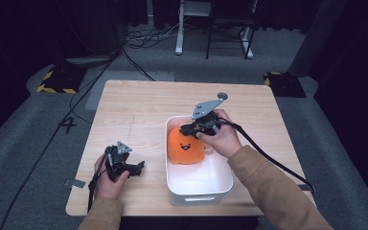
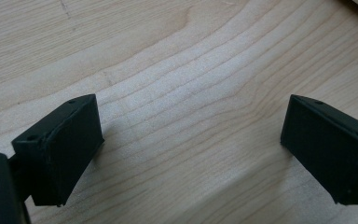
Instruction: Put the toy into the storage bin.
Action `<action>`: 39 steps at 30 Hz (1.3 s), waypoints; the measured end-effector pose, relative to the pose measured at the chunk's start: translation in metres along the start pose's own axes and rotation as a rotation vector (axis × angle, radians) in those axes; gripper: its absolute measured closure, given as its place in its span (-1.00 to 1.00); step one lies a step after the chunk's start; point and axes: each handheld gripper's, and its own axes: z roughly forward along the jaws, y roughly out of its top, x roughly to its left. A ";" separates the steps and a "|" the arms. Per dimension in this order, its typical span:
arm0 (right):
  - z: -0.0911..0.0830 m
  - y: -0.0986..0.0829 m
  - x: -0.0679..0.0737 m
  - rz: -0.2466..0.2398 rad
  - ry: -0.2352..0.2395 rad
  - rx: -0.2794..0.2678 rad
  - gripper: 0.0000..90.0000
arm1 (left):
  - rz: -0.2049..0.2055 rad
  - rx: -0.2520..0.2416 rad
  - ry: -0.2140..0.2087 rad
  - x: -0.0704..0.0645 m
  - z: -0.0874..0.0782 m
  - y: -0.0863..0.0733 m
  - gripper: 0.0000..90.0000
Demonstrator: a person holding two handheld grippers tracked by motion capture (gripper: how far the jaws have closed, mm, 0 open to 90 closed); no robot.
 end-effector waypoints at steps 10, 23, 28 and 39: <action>-0.001 -0.001 -0.003 0.016 0.000 0.044 0.74 | 0.001 0.003 0.000 0.000 0.000 0.000 -0.88; -0.024 0.004 -0.002 0.026 -0.017 0.006 0.47 | 0.001 0.000 0.000 0.000 0.000 0.000 -0.88; -0.041 0.007 0.001 0.014 -0.043 -0.018 0.34 | 0.000 0.001 0.000 0.000 0.000 0.000 -0.88; -0.092 -0.010 -0.006 0.059 -0.173 -0.058 -0.06 | 0.000 0.002 0.001 0.000 -0.001 0.000 -0.88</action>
